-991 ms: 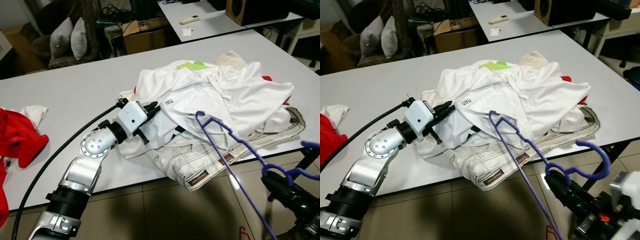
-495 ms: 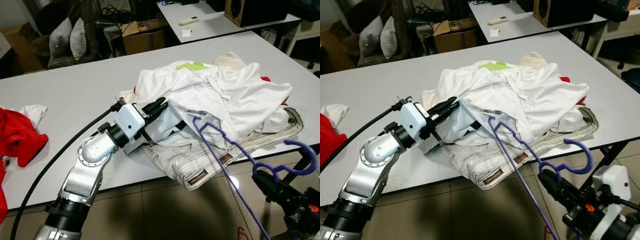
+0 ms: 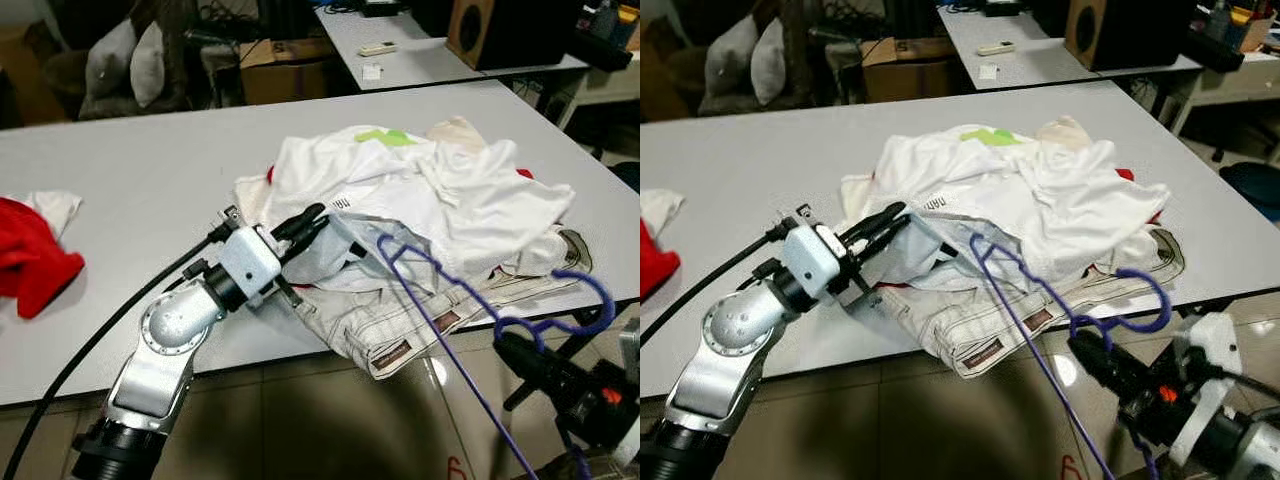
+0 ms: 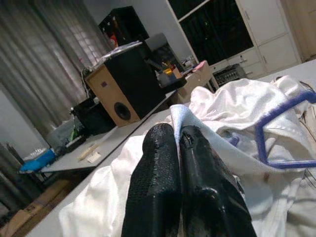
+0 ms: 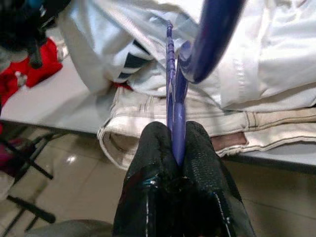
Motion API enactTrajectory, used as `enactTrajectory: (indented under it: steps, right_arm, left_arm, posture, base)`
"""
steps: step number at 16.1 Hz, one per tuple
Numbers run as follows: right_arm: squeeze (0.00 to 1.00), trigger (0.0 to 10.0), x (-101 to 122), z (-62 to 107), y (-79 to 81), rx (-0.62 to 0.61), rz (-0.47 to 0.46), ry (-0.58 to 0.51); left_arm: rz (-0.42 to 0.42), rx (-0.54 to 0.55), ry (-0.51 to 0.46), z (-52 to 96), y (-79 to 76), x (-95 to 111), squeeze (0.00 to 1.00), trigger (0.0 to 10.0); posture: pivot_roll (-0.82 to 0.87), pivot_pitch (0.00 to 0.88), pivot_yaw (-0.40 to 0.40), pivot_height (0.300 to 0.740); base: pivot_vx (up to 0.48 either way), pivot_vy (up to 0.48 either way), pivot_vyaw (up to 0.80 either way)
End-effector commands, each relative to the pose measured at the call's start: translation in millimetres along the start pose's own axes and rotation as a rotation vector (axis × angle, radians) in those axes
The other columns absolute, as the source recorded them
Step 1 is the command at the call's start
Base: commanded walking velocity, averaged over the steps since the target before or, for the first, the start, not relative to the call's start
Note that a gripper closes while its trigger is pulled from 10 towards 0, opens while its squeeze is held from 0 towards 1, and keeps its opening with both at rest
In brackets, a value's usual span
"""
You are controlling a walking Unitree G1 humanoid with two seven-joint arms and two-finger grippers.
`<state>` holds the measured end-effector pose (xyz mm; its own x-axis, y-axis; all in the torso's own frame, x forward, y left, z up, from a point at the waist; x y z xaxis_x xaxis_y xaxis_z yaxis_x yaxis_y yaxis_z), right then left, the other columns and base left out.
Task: Hang hanger
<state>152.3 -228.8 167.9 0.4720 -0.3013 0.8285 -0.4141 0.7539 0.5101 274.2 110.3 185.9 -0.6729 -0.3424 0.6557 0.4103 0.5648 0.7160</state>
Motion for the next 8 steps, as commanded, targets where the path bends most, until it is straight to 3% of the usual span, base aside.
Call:
enactTrajectory:
  steps: [1,6,8]
  right_arm:
    - [0.00,10.0,3,3.9,-3.9,-0.025,-0.039,-0.030]
    - [0.00,10.0,6,7.2,-13.3,-0.079,-0.172,-0.120]
    - [0.00,10.0,-7,4.6,-12.5,-0.082,-0.213,-0.066]
  left_arm:
    - [-0.050,-0.002,-0.027,-0.3,1.3,7,0.00,0.0]
    - [-0.087,0.008,-0.048,-5.0,4.5,12,0.00,0.0]
    - [-0.098,0.020,-0.073,-11.0,6.3,16,0.00,0.0]
  posture:
    - [-0.06,0.051,0.040,0.740]
    - [-0.07,0.059,0.057,0.740]
    - [-0.07,0.059,0.066,0.740]
  base:
    - [0.000,0.000,0.00]
    - [0.000,0.000,0.00]
    - [0.000,0.000,0.00]
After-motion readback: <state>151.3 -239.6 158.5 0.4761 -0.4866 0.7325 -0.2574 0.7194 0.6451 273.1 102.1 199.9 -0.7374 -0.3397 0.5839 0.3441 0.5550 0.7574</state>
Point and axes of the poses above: a point about 5 cm out from each wrist's last joint towards the gripper, its own z axis pointing back from the gripper into the wrist, its own x axis along the axis of the wrist's last joint, y = z × x, the point moved 1 cm from there along -z, pointing out of the wrist towards the gripper, and after that the axes turned 14 degrees about -z, right-handed, at the moved point
